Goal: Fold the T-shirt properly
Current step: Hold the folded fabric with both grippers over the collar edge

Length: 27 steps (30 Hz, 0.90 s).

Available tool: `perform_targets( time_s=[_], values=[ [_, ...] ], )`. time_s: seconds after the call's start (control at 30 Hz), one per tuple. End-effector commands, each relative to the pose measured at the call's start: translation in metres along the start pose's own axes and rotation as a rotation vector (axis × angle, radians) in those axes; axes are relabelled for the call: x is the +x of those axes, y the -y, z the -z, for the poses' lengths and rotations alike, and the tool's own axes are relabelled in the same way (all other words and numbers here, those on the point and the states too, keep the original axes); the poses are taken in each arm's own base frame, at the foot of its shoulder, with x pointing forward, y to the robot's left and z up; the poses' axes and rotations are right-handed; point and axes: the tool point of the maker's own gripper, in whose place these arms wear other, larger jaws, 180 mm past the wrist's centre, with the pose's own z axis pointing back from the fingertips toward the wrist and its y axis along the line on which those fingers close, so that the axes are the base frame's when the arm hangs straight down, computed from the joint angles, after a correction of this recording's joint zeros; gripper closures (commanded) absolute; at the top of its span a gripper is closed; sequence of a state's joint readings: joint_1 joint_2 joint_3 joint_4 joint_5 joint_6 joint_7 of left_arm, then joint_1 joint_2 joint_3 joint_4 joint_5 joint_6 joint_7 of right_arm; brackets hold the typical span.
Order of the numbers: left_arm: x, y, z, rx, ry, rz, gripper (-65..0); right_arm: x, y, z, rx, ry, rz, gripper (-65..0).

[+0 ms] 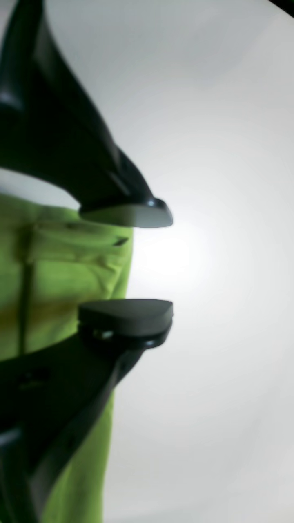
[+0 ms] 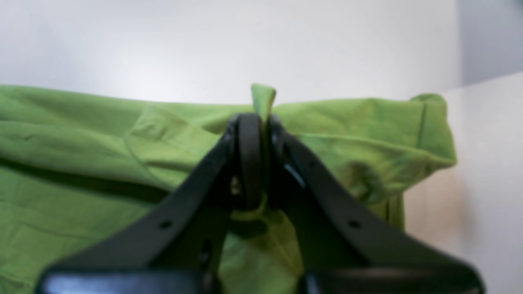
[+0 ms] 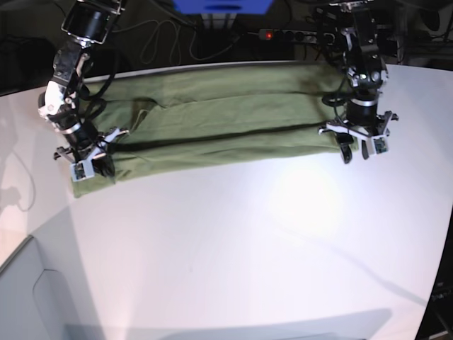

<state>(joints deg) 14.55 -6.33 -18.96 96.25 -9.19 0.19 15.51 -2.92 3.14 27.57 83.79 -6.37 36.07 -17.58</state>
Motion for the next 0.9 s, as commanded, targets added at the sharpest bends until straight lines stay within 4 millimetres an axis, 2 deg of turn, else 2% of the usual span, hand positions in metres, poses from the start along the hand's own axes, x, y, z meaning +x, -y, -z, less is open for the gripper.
perform_targets(
  time_s=[0.0,0.37,0.57,0.63,0.83,0.87],
  values=[
    [0.011,-0.002,0.002,0.003,0.041,0.002,-27.3,0.017,0.001,-0.002,0.014,0.058,-0.019,0.0],
    [-0.009,-0.006,0.013,0.018,-0.015,-0.013,-27.3,0.017,0.001,-0.002,0.013,0.056,-0.022,0.0],
    [-0.012,-0.005,0.014,0.013,-0.021,-0.017,-27.0,0.019,0.002,-0.001,0.012,0.059,-0.024,0.0],
    [-0.012,-0.005,0.014,0.013,-0.021,-0.017,-22.6,0.019,0.002,-0.001,0.012,0.059,-0.024,0.0],
    [-0.011,-0.005,0.014,0.012,-0.015,-0.016,0.0,0.020,0.002,-0.001,0.012,0.061,-0.025,0.0],
    [-0.011,-0.006,0.014,0.015,-0.018,-0.017,0.0,0.020,0.002,-0.001,0.012,0.061,-0.025,0.0]
  ],
)
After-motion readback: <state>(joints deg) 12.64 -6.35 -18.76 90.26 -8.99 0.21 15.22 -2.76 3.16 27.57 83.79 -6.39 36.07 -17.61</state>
